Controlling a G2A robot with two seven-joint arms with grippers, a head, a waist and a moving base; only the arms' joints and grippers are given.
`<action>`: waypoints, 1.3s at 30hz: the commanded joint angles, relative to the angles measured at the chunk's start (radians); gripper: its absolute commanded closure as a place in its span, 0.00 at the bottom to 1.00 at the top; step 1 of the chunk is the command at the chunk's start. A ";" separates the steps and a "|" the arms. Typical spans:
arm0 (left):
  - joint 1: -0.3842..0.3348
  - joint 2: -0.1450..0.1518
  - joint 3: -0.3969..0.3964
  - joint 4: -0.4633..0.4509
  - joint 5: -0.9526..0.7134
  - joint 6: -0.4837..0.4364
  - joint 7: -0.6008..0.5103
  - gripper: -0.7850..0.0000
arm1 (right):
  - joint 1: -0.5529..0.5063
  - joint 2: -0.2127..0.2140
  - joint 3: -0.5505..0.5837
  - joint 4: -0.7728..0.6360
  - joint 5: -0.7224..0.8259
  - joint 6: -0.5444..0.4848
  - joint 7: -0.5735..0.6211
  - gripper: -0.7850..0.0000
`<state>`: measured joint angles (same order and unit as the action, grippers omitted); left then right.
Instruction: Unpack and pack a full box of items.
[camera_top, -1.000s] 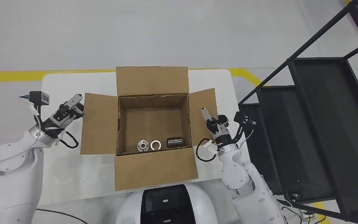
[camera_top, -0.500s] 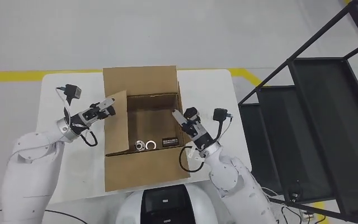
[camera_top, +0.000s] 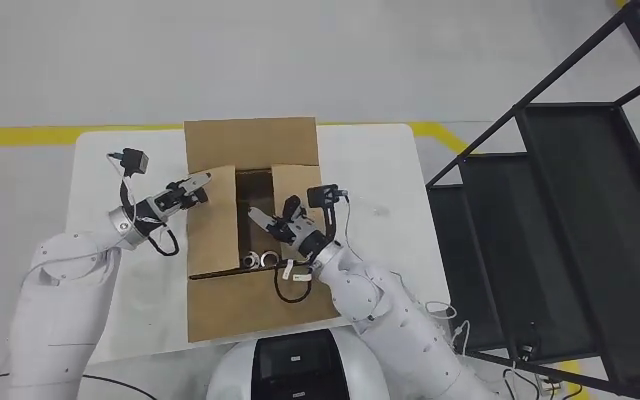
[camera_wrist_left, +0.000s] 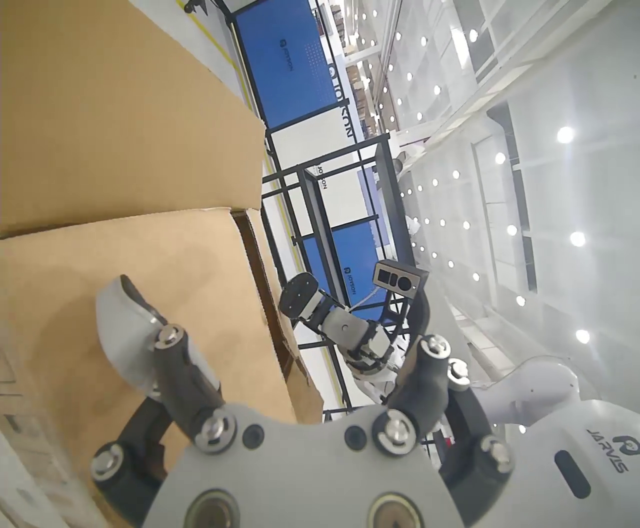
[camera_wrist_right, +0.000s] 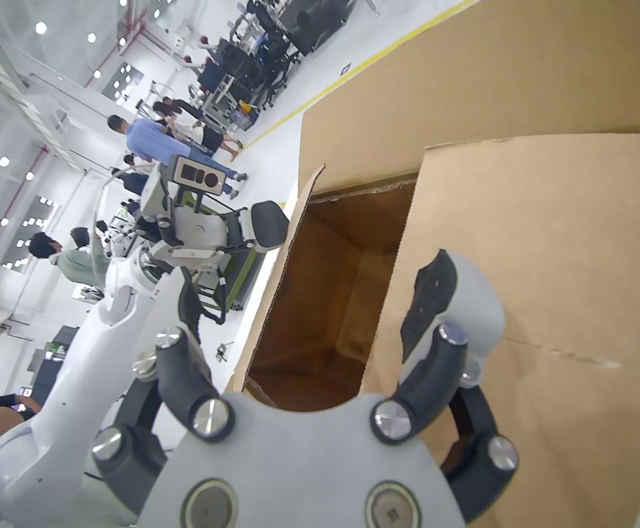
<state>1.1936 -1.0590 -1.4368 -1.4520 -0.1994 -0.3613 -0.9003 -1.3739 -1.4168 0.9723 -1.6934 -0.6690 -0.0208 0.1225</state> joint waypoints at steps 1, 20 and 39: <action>-0.002 0.000 0.005 0.006 0.018 0.000 0.010 0.00 | 0.003 0.000 -0.002 0.001 -0.013 0.011 0.009 0.00; 0.112 0.017 -0.107 -0.138 -0.161 -0.068 0.017 0.00 | -0.349 0.079 0.308 -0.265 0.039 -0.185 0.156 0.00; 0.231 0.029 -0.225 -0.206 -0.186 -0.095 0.074 0.00 | -0.577 0.121 0.386 -0.297 0.198 -0.273 0.399 0.00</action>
<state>1.4236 -1.0302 -1.6609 -1.6585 -0.3861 -0.4561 -0.8290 -1.9485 -1.2967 1.3596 -1.9895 -0.4894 -0.2800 0.5097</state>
